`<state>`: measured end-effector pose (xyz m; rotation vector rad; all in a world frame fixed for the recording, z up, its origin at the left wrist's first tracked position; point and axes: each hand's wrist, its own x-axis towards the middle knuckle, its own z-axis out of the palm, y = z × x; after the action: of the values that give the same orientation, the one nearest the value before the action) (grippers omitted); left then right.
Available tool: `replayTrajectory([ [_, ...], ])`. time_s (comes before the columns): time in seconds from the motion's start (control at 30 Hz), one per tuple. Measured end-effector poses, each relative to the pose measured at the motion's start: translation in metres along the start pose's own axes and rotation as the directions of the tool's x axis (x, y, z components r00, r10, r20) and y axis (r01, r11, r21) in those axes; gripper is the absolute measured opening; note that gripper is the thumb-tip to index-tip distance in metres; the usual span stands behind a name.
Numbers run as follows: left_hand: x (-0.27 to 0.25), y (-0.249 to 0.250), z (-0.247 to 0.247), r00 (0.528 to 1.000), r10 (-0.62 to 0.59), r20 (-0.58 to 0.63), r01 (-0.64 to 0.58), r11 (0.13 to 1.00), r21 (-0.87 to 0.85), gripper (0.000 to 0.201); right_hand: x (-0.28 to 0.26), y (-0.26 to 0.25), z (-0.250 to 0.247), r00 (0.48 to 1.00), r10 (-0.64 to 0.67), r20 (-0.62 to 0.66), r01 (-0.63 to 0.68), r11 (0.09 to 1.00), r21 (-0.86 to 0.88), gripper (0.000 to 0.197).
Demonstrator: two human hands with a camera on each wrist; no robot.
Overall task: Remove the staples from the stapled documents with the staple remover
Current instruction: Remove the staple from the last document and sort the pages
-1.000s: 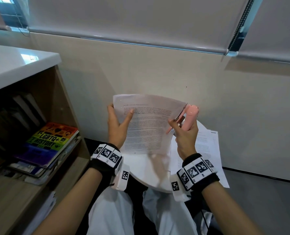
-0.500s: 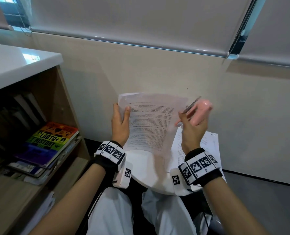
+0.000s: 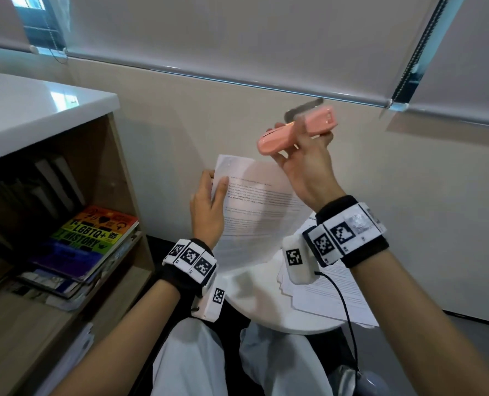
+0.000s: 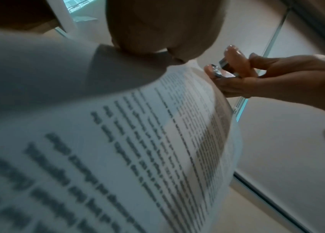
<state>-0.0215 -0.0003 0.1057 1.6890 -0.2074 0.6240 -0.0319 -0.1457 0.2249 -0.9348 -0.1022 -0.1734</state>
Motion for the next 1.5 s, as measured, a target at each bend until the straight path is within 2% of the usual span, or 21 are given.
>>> replayTrajectory([
  [0.07,-0.001,0.002,-0.002,1.0,-0.009,0.004,0.009,1.0,0.017,0.025,0.0,0.007,0.003,0.999,0.006,0.049,-0.002,0.997,-0.083,0.031],
  [0.17,-0.004,0.007,-0.001,1.0,-0.026,0.016,0.025,0.998,0.053,0.027,0.004,0.015,0.004,0.997,0.002,0.074,0.015,0.975,-0.221,0.036],
  [0.3,-0.003,0.006,-0.001,0.998,-0.056,0.037,0.052,0.995,0.084,0.034,0.008,0.021,-0.003,0.988,-0.02,0.151,0.09,0.875,-0.475,0.035],
  [0.4,-0.003,0.007,0.0,0.997,-0.05,0.055,0.043,0.992,0.115,0.034,0.009,0.025,-0.008,0.975,-0.021,0.22,0.143,0.819,-0.556,0.033],
  [0.5,-0.006,0.009,0.004,0.998,-0.027,0.063,0.018,0.989,0.145,0.036,0.011,0.029,-0.006,0.979,-0.018,0.205,0.122,0.854,-0.505,0.029],
  [0.63,-0.012,0.013,0.009,0.996,-0.028,0.084,0.017,0.992,0.127,0.034,0.013,0.038,0.005,0.998,-0.045,0.036,0.057,0.891,-0.45,0.023],
  [0.77,-0.016,0.023,0.016,0.996,-0.021,0.085,0.016,0.998,0.055,0.033,0.022,0.053,0.013,0.96,-0.229,-0.162,0.097,0.812,-0.576,0.02],
  [1.0,-0.019,0.018,0.021,0.994,-0.058,0.098,0.056,0.998,0.022,0.032,0.031,0.062,0.013,0.91,-0.393,-0.13,0.225,0.733,-0.642,0.021],
  [1.1,-0.02,0.019,0.015,0.967,-0.133,0.219,0.156,0.983,-0.092,0.028,0.034,0.061,0.009,0.894,-0.429,-0.127,0.258,0.727,-0.636,0.018],
  [1.17,-0.023,0.01,0.008,0.918,-0.201,0.342,0.26,0.956,-0.135,0.039,0.034,0.057,0.006,0.895,-0.425,-0.134,0.253,0.733,-0.631,0.017],
  [1.23,-0.029,0.002,0.002,0.889,-0.178,0.422,0.25,0.96,-0.122,0.048,0.034,0.049,0.004,0.904,-0.409,-0.126,0.256,0.753,-0.606,0.015],
  [1.3,-0.032,-0.003,-0.005,0.888,-0.151,0.434,0.243,0.956,-0.165,0.051,0.035,0.037,-0.002,0.9,-0.42,-0.12,0.296,0.789,-0.538,0.014],
  [1.4,-0.025,-0.008,-0.018,0.903,-0.179,0.39,0.296,0.918,-0.264,0.051,0.029,0.009,-0.025,0.886,-0.416,-0.204,0.333,0.878,-0.344,0.023],
  [1.43,-0.02,-0.009,-0.024,0.902,-0.184,0.391,0.317,0.896,-0.31,0.053,0.023,0.0,-0.036,0.913,-0.354,-0.203,0.288,0.912,-0.293,0.028],
  [1.5,-0.013,-0.009,-0.031,0.886,-0.176,0.429,0.363,0.839,-0.404,0.062,0.002,-0.009,-0.062,0.984,-0.136,-0.118,0.091,0.941,-0.325,0.039],
])
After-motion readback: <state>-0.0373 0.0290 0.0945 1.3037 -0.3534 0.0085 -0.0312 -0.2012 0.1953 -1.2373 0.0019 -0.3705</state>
